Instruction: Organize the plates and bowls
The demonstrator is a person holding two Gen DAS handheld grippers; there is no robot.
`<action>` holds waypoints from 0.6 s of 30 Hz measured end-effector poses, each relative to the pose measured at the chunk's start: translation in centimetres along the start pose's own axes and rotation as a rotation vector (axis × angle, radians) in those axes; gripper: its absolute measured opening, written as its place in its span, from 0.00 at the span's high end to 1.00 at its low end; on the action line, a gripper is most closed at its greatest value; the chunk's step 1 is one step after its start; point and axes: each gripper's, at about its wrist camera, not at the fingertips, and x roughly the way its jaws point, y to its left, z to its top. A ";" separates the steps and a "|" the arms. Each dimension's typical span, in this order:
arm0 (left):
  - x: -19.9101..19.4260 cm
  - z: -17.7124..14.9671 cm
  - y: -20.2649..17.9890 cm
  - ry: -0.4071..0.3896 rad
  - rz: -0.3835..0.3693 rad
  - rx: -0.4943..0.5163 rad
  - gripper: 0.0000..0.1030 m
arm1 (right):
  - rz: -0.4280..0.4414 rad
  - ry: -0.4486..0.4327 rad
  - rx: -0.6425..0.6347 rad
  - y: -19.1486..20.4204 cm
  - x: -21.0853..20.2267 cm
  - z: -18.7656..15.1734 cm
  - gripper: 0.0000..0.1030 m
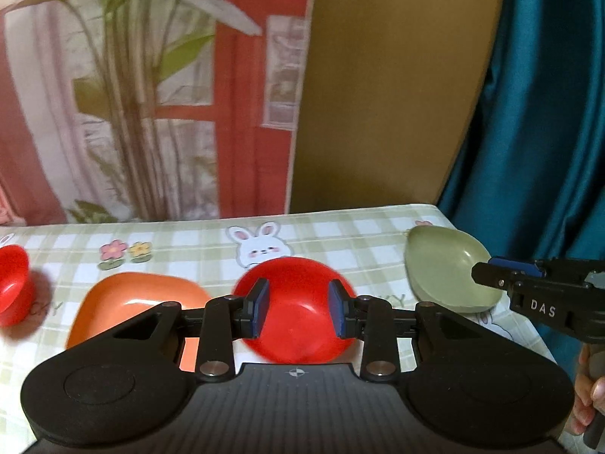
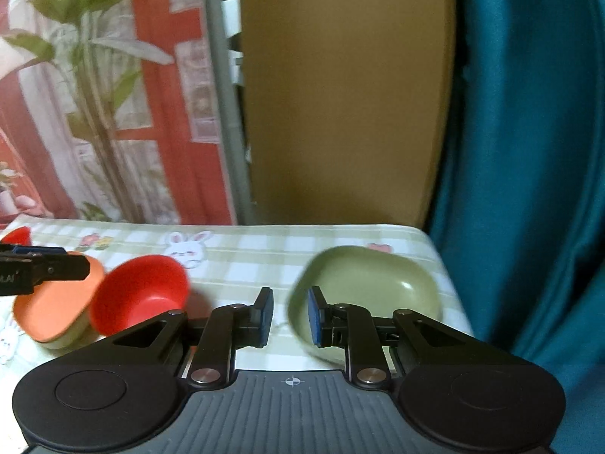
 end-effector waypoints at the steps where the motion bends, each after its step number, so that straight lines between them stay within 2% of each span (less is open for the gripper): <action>1: 0.3 0.0 -0.5 0.001 -0.004 0.008 0.65 | -0.004 0.001 0.009 -0.5 0.1 -0.1 0.81; 10: 2.5 0.8 -3.8 0.004 -0.055 0.090 0.62 | -0.062 -0.008 0.082 -4.4 1.4 -0.7 0.81; 14: 4.0 1.1 -5.4 0.011 -0.081 0.130 0.57 | -0.123 -0.012 0.051 -5.4 2.1 -1.6 0.81; 18: 6.3 1.1 -6.8 0.032 -0.123 0.143 0.55 | -0.138 0.014 0.093 -6.9 3.4 -2.4 0.80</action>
